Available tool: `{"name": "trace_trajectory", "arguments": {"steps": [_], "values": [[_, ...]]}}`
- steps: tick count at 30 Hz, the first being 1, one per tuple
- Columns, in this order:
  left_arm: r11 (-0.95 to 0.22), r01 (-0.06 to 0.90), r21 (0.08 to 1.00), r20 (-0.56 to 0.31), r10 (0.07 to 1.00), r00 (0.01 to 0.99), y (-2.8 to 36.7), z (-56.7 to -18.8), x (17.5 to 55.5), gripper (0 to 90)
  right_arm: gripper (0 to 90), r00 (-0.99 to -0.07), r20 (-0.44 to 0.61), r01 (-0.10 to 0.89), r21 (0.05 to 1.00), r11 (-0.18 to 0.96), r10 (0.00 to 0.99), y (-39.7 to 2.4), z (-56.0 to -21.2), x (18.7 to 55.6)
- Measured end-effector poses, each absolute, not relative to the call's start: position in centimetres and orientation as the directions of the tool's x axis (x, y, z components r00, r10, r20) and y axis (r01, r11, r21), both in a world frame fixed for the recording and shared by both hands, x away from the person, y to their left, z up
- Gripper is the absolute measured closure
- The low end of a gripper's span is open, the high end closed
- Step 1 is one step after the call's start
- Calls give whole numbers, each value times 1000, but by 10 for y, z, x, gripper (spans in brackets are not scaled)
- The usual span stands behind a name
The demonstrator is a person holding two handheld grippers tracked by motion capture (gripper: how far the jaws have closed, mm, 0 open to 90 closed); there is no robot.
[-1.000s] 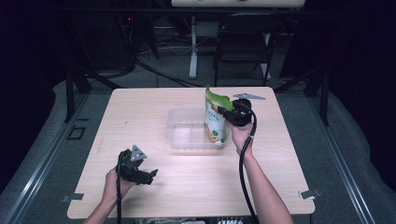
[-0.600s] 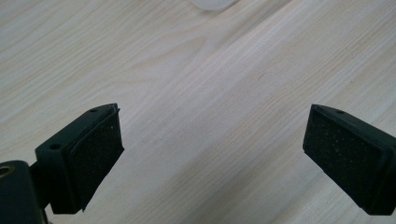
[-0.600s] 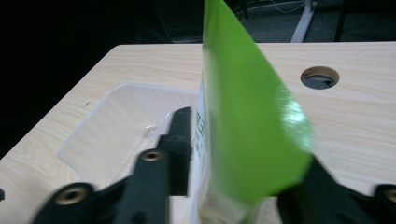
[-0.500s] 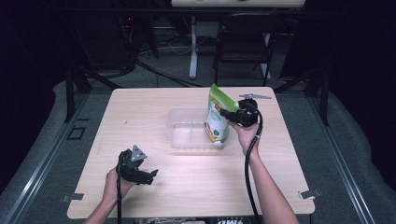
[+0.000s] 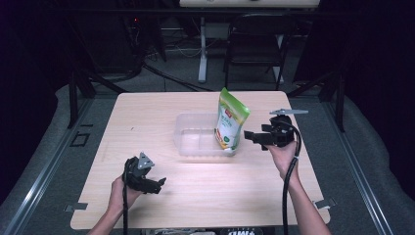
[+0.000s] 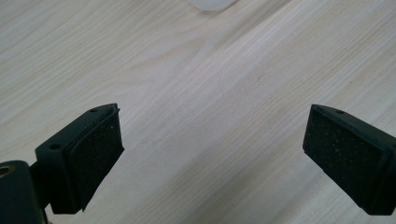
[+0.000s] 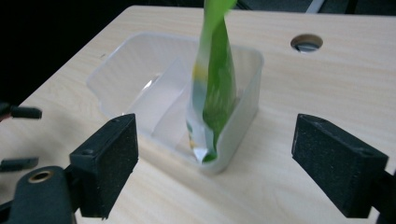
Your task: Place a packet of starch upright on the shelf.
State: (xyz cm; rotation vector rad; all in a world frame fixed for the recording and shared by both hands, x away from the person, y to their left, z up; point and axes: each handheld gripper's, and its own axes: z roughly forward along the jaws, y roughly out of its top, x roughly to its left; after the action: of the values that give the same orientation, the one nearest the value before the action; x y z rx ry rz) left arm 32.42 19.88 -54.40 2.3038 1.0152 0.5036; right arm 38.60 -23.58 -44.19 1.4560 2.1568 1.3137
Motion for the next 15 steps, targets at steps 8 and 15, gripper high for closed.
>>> {"name": "trace_trajectory", "arguments": {"steps": [8,15], "values": [[-553,541,633,115,759,641,197,-544,324,45,42,-484,231,671,717,189,844,-254,-468,360],[-555,540,633,120,760,639,198,-544,325,40,0,-476,253,710,675,199,842,-274,-491,354]]}}
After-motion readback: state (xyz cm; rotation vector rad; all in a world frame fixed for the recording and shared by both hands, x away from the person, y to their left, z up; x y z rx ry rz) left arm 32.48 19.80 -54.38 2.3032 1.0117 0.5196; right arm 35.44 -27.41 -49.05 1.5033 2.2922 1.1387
